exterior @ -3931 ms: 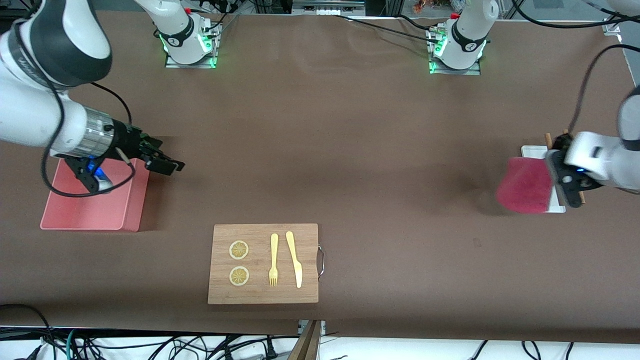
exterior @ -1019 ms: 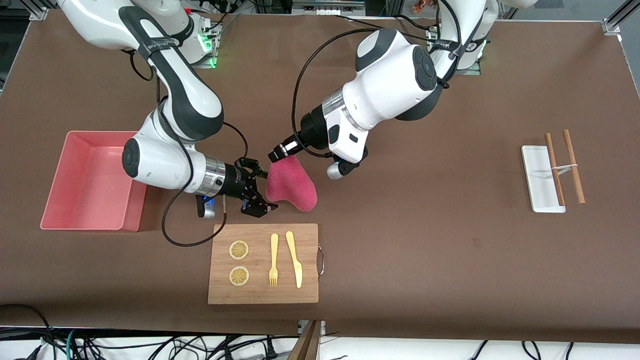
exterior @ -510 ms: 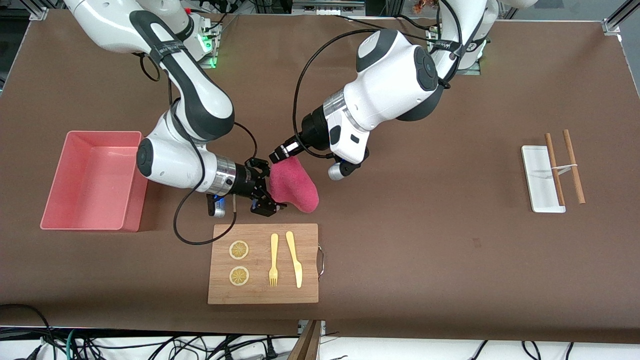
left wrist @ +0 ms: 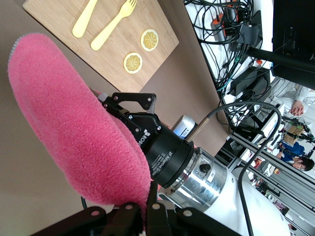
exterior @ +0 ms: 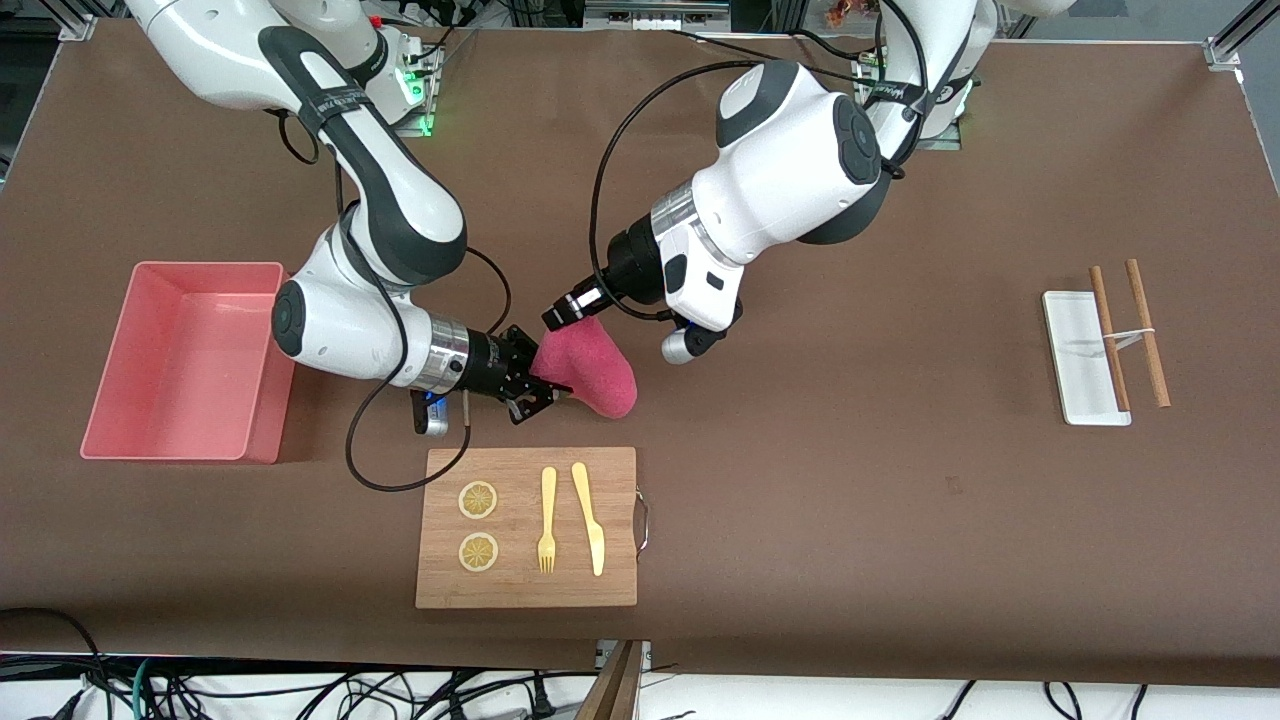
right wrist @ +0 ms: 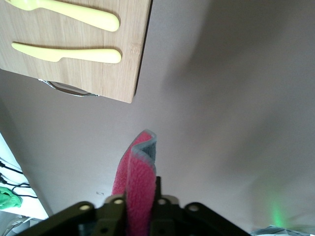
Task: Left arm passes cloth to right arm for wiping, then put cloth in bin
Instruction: 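Grasp the pink cloth with the right gripper beside the left gripper, then release the cloth from the left gripper and withdraw it toward the rack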
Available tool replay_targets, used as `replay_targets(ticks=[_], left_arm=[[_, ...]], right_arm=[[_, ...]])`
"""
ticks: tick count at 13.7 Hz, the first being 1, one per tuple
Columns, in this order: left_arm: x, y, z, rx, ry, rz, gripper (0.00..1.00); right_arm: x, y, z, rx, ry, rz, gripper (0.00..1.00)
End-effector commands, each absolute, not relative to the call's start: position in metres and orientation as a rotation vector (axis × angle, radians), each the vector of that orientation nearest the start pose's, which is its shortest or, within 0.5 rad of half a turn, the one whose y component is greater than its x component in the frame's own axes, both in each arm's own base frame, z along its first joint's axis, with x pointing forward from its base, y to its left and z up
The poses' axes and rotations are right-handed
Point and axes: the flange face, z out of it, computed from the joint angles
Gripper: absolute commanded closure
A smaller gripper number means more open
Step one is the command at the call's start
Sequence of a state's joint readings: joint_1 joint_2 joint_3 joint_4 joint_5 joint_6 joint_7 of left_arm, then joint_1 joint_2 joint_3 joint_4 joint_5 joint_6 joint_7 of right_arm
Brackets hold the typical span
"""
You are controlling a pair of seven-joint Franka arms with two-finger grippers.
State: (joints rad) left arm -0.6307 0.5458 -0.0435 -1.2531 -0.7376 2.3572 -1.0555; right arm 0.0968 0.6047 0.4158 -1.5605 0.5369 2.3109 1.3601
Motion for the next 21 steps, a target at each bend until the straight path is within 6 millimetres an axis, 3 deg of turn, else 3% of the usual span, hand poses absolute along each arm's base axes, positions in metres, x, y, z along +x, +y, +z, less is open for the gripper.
replay_targets(ticks=[1, 4, 5, 6, 7, 11, 15, 21], left_arm=[[0.592, -0.472, 0.521, 2.11, 0.881, -0.204, 1.0], [0.594, -0.469, 0.521, 2.11, 0.883, -0.205, 1.0], [0.597, -0.465, 0.522, 2.109, 0.89, -0.202, 0.88], [0.597, -0.463, 0.523, 2.117, 0.889, -0.21, 0.36], [0.596, -0.458, 0.526, 2.141, 0.875, -0.211, 0.0], [0.606, -0.423, 0.544, 2.19, 0.878, -0.224, 0.0], [0.604, -0.364, 0.575, 2.399, 0.825, -0.217, 0.0], [0.61, -0.258, 0.569, 2.747, 0.364, -0.267, 0.0]], right_arm=[[0.643, 0.315, 0.346, -2.055, 1.508, 0.553, 1.0], [0.643, 0.315, 0.347, -2.055, 1.507, 0.552, 1.0], [0.643, 0.313, 0.347, -2.053, 1.51, 0.552, 1.0], [0.643, 0.313, 0.347, -2.053, 1.51, 0.552, 1.0], [0.643, 0.313, 0.348, -2.053, 1.511, 0.553, 1.0], [0.637, 0.316, 0.343, -2.093, 1.5, 0.594, 1.0], [0.617, 0.321, 0.328, -2.239, 1.411, 0.726, 1.0], [0.574, 0.319, 0.304, -2.653, 1.217, 0.869, 1.0]])
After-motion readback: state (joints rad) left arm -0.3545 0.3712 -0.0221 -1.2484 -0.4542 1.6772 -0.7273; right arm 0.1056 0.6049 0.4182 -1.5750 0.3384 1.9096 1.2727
